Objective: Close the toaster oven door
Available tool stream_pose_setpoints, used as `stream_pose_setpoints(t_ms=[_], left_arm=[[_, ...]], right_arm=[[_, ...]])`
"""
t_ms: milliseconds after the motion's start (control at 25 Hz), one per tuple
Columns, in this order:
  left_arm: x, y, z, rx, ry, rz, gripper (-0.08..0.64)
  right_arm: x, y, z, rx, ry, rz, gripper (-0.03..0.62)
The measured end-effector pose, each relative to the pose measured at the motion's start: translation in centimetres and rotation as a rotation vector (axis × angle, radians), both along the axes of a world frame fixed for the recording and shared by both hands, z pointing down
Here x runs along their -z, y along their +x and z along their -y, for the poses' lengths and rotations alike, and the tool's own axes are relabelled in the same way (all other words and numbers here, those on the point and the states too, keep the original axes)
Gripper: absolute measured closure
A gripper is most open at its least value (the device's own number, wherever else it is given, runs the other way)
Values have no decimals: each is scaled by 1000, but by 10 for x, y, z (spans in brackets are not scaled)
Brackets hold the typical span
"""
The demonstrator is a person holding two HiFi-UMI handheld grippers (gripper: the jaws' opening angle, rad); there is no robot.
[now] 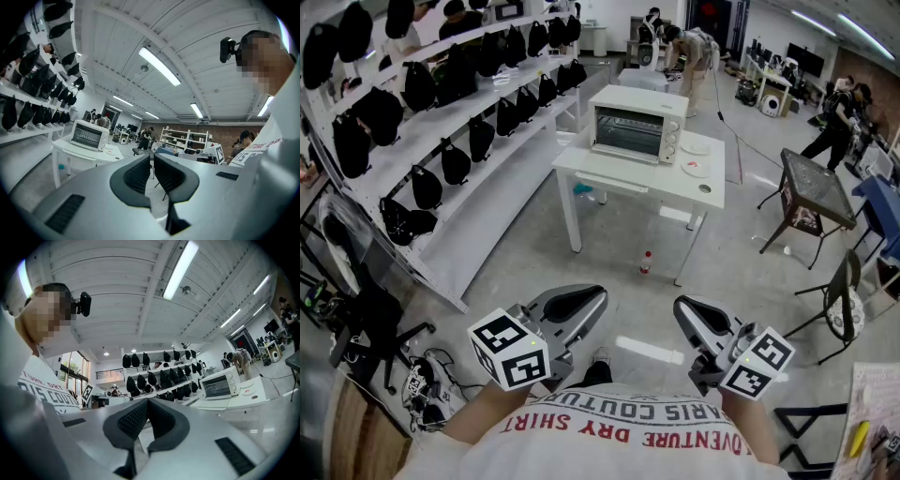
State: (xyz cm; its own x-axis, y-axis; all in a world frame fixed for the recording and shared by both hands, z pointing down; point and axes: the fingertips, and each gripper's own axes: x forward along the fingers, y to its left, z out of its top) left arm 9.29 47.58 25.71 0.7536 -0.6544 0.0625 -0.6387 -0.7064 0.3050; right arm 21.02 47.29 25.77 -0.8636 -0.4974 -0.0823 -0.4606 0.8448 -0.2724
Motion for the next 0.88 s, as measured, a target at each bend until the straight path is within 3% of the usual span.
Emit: stream_pose_setpoints(t_ms=[440, 880], left_arm=[[-7, -1, 19, 5, -13, 10, 512], [-32, -9, 61, 3, -73, 0, 512]], right_arm=[[-8, 4, 19, -37, -10, -10, 569], [-40, 13, 65, -97, -114, -11, 568]])
